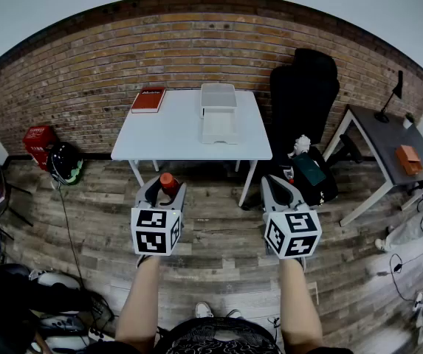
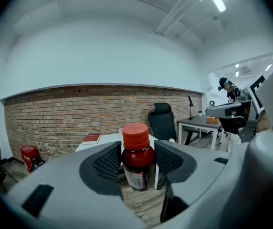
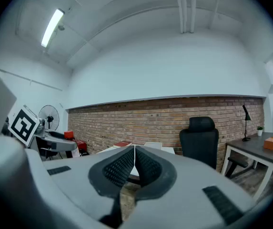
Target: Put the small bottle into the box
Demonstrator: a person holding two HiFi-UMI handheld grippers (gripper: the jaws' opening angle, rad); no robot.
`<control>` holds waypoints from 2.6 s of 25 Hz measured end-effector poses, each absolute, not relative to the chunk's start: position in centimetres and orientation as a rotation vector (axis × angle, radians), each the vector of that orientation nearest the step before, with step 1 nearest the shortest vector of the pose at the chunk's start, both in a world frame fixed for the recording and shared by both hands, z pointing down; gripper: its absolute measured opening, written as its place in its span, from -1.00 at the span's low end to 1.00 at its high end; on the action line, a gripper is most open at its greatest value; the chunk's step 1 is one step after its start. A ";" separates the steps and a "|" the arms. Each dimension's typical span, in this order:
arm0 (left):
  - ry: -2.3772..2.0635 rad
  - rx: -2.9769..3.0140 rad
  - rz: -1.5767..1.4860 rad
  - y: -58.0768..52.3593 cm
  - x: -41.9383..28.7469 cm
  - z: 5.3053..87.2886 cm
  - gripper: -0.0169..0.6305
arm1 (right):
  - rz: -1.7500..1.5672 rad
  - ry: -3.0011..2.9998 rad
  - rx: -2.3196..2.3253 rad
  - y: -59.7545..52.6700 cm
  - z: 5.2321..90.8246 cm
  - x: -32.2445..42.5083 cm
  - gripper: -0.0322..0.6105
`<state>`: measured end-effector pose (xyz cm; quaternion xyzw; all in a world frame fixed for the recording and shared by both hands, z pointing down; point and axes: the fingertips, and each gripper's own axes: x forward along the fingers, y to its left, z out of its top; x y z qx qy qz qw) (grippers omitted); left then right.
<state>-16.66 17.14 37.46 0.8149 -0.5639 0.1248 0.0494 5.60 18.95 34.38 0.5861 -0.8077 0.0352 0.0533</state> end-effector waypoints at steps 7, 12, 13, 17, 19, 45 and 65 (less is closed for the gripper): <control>-1.680 2.515 0.378 16.6 -17.1 37.2 -0.23 | 0.116 -2.443 1.821 18.7 34.2 5.0 -0.83; -1.662 2.537 0.367 15.8 -17.4 37.1 -0.23 | 0.111 -2.430 1.835 18.2 34.2 4.5 -0.83; -1.660 2.539 0.364 15.5 -17.4 37.0 -0.23 | 0.108 -2.430 1.832 17.9 34.1 4.4 -0.83; -1.645 2.548 0.360 14.3 -17.1 37.0 -0.23 | 0.105 -2.426 1.827 16.8 34.1 4.0 -0.83; -1.641 2.553 0.360 13.7 -17.0 37.1 -0.23 | 0.103 -2.429 1.833 16.1 34.0 3.9 -0.83; -1.690 2.450 0.448 -2.6 -10.7 39.6 -0.23 | 0.178 -2.508 1.704 -1.8 37.1 9.3 -0.83; -1.764 2.411 0.507 -9.4 -5.8 38.6 -0.23 | 0.185 -2.588 1.575 -9.5 36.9 13.0 -0.83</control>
